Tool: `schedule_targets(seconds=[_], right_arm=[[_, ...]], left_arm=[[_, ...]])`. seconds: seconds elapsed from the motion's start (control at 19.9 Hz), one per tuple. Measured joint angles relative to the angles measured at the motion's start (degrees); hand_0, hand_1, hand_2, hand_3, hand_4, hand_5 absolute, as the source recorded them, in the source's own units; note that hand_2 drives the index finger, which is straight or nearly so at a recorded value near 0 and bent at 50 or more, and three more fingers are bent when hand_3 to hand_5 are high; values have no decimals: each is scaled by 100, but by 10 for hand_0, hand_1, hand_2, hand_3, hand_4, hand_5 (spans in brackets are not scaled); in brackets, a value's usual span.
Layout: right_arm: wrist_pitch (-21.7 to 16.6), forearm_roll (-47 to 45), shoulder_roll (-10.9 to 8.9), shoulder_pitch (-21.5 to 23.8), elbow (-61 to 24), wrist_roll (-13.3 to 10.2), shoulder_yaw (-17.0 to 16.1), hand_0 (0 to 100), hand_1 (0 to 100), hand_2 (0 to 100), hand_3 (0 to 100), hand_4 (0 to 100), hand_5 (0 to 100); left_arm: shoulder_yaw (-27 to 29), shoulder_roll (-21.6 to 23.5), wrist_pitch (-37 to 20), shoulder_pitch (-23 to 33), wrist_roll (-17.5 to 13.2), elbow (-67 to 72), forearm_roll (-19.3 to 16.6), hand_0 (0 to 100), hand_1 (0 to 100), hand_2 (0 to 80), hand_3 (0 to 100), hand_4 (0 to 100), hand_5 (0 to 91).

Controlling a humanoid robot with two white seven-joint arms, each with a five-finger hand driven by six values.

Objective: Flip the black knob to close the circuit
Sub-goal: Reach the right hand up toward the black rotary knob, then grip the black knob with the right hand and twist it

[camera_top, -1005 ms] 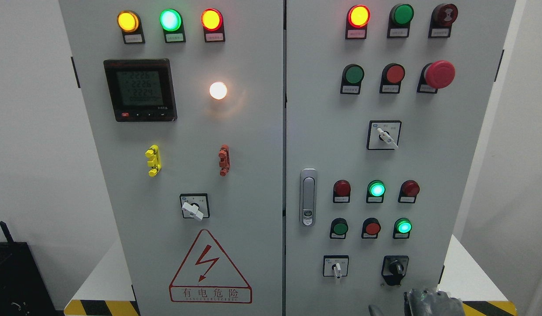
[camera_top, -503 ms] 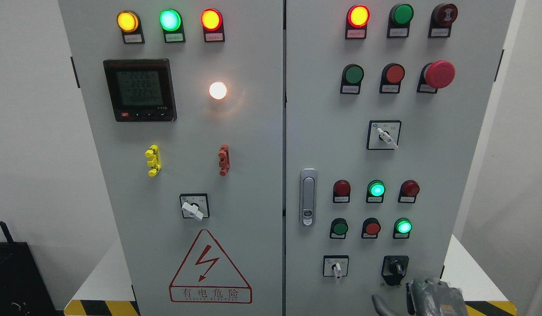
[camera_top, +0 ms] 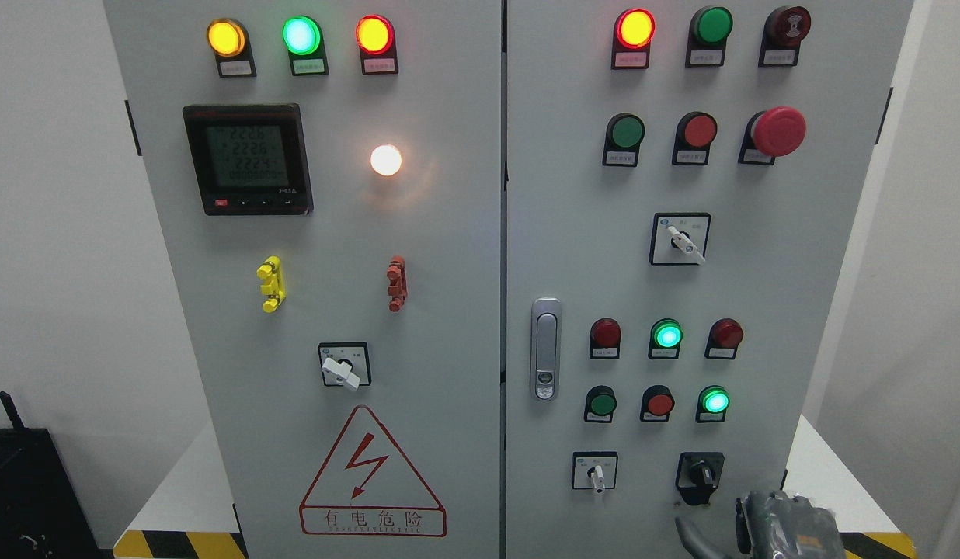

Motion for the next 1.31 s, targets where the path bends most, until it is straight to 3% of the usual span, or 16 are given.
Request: schedule_targets(seconds=[0.5, 1.31], right_arm=[[155, -35, -63, -203, 219, -22, 65, 0, 0, 874, 1000, 799, 817], [168, -49, -94, -378, 470, -24, -93, 0, 3, 875, 1000, 804, 821]], left_arm=[[0, 0, -1, 1, 0, 10, 0, 0, 0, 0, 49, 27, 0], [0, -1, -1, 1, 0, 15, 0, 0, 0, 0, 49, 26, 0]])
